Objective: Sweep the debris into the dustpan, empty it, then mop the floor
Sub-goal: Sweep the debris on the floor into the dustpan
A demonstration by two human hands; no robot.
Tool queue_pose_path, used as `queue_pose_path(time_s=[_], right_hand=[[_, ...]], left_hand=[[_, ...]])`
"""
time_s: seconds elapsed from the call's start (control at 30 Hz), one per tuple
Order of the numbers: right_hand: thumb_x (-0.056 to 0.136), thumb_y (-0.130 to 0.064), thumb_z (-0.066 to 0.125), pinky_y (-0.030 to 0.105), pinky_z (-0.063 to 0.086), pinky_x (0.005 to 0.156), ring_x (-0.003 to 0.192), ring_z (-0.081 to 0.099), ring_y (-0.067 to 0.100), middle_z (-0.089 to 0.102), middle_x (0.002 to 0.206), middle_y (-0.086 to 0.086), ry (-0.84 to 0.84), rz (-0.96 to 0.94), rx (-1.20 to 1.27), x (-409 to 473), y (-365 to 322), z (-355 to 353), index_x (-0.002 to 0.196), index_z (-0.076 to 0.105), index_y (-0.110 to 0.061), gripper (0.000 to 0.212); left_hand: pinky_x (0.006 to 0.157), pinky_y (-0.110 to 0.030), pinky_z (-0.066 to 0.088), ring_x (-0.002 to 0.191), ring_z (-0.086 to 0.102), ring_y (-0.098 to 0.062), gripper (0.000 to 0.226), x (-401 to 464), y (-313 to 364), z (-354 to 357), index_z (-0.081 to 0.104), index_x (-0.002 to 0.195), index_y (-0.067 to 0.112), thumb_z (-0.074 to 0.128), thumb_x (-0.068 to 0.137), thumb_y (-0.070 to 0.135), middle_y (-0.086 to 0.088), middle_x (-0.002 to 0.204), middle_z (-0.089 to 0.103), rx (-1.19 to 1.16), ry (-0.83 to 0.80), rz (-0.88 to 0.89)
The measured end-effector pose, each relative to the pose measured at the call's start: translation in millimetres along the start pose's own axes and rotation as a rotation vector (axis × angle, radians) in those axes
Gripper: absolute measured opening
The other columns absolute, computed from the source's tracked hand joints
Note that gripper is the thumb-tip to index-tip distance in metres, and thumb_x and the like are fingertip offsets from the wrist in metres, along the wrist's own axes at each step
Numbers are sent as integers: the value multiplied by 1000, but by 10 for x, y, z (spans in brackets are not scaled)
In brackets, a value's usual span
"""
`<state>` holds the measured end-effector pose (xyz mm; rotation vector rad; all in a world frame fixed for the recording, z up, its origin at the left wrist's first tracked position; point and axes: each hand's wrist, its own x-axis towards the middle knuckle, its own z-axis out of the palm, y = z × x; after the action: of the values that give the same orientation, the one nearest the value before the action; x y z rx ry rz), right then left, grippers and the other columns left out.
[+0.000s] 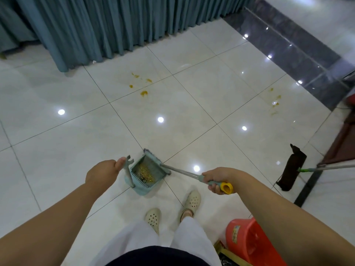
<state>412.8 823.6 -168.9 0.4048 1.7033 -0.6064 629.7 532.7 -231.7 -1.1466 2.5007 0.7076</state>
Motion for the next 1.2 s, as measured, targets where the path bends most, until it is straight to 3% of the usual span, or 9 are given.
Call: queue_pose_path(time_s=[0.07, 0.23, 0.4, 0.57, 0.77, 0.97, 1.1, 1.2], right_hand=[[93, -11, 55, 13, 40, 33, 33, 41, 7, 50, 71, 11, 19, 14, 43, -17, -2, 19, 117, 55, -7, 25], [92, -11, 50, 13, 40, 31, 31, 44, 10, 51, 66, 12, 70, 19, 197, -149, -60, 75, 95, 50, 2, 14], [90, -6, 46, 14, 39, 30, 29, 44, 12, 50, 69, 13, 109, -35, 389, -322, -76, -14, 96, 49, 3, 12], [88, -5, 45, 14, 39, 30, 30, 43, 11, 49, 64, 12, 119, -58, 560, -429, 17, -279, 98, 51, 4, 15], [90, -5, 45, 13, 39, 30, 28, 42, 10, 48, 63, 12, 165, -75, 711, -425, 271, -711, 106, 51, 3, 20], [92, -6, 45, 13, 37, 28, 27, 39, 8, 44, 60, 10, 171, -80, 891, -376, 649, -1342, 118, 48, 3, 28], [93, -4, 44, 12, 37, 28, 26, 40, 8, 44, 60, 10, 167, -72, 989, -364, 883, -1825, 109, 47, 4, 18], [93, -5, 46, 12, 38, 28, 27, 41, 8, 45, 61, 10, 161, -62, 1045, -340, 1036, -2168, 100, 49, 4, 11]], left_hand=[[54, -28, 32, 53, 43, -19, 61, -11, 29, -5, 43, 57, 14, 22, 98, 53, -2, 54, 42, -20, -2, 11], [66, -34, 45, 60, 53, -24, 67, -40, 292, -72, 54, 67, 8, 21, 95, 59, -8, 65, 58, -117, -46, 13], [64, -32, 49, 60, 60, -24, 66, -57, 680, -155, 58, 75, 7, 24, 95, 60, -4, 65, 62, -213, -152, 68], [69, -34, 54, 72, 70, -29, 65, -23, 1078, -190, 61, 76, 8, 26, 95, 59, -6, 70, 69, -216, -191, 140], [60, -32, 50, 57, 59, -25, 66, 52, 1662, -102, 63, 80, 0, 32, 95, 56, -15, 71, 67, -327, -267, 206], [44, -24, 45, 48, 53, -16, 52, 268, 2547, -20, 62, 82, 0, 44, 95, 47, -6, 61, 60, -425, -402, 241], [39, -18, 46, 43, 60, -6, 48, 363, 3231, 77, 64, 84, 3, 47, 94, 47, -6, 69, 68, -342, -499, 302], [34, -18, 39, 35, 54, -3, 48, 404, 3731, 183, 65, 85, 6, 47, 94, 49, -2, 66, 71, -292, -541, 336]])
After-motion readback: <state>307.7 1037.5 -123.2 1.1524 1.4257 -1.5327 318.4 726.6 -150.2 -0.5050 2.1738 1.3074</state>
